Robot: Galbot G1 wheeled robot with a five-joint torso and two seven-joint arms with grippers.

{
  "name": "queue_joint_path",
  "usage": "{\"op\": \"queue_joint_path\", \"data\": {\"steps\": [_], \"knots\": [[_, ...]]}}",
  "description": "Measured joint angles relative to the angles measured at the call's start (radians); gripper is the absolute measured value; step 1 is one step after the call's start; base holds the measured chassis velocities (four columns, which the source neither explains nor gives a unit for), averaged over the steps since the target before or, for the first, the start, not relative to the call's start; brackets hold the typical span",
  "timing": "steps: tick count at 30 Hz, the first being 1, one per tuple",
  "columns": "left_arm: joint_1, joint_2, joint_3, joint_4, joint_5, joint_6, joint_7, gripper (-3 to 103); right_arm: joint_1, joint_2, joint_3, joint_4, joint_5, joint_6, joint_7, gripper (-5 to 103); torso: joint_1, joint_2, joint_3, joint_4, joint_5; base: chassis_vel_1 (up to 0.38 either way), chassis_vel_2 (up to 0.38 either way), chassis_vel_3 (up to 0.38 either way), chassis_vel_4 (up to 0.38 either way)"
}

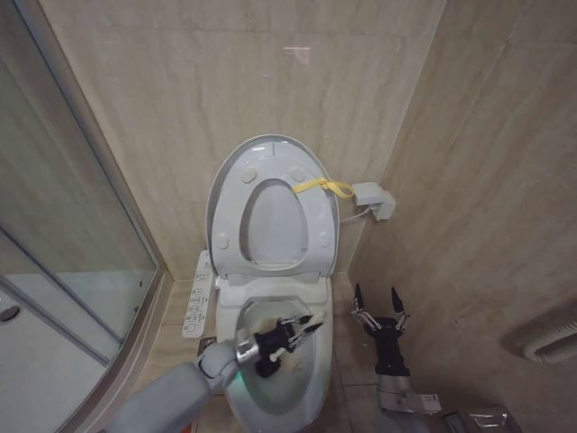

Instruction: Open the toilet lid, clean the toilet bowl with a toilet brush, close the toilet lid, and flush.

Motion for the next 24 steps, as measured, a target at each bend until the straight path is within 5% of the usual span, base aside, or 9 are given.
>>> {"op": "queue_joint_path", "data": {"steps": [3, 6, 11, 15, 20, 24], "knots": [[-0.017, -0.005, 0.014, -0.03, -0.009, 0.007, -0.006, 20, -0.001, -0.001, 0.006, 0.001, 0.003, 0.0, 0.001, 100, 0.0, 0.0, 0.0, -0.0024, -0.0002, 0.0, 0.0, 0.0, 0.0], [0.008, 0.04, 0.041, 0.053, -0.003, -0.001, -0.002, 20, 0.0, -0.006, 0.005, 0.003, 0.008, -0.001, 0.002, 100, 0.0, 0.0, 0.0, -0.0002, 0.0, -0.028, -0.047, -0.011, -0.011], [0.009, 0.033, 0.031, 0.035, -0.011, 0.004, -0.003, 20, 0.002, -0.007, 0.001, 0.001, 0.008, -0.002, 0.002, 100, 0.0, 0.0, 0.0, 0.0009, 0.0002, 0.0, 0.0, 0.0, 0.0], [-0.018, 0.011, 0.04, -0.071, -0.037, 0.021, -0.013, 20, 0.0, -0.004, 0.006, 0.0, 0.008, -0.001, 0.002, 100, 0.0, 0.0, 0.0, -0.0023, -0.0005, 0.0, 0.0, 0.0, 0.0], [0.03, 0.025, 0.019, 0.075, -0.007, -0.017, 0.008, 19, 0.002, -0.007, 0.0, 0.002, 0.008, -0.002, 0.002, 100, 0.0, 0.0, 0.0, -0.0001, -0.0007, 0.0, 0.0, 0.0, 0.0], [0.021, -0.005, 0.003, 0.028, -0.01, -0.008, 0.003, 19, 0.001, -0.008, 0.004, 0.003, 0.008, -0.002, 0.002, 100, 0.0, 0.0, 0.0, 0.0008, 0.0006, 0.0, 0.0, 0.0, 0.0]]}}
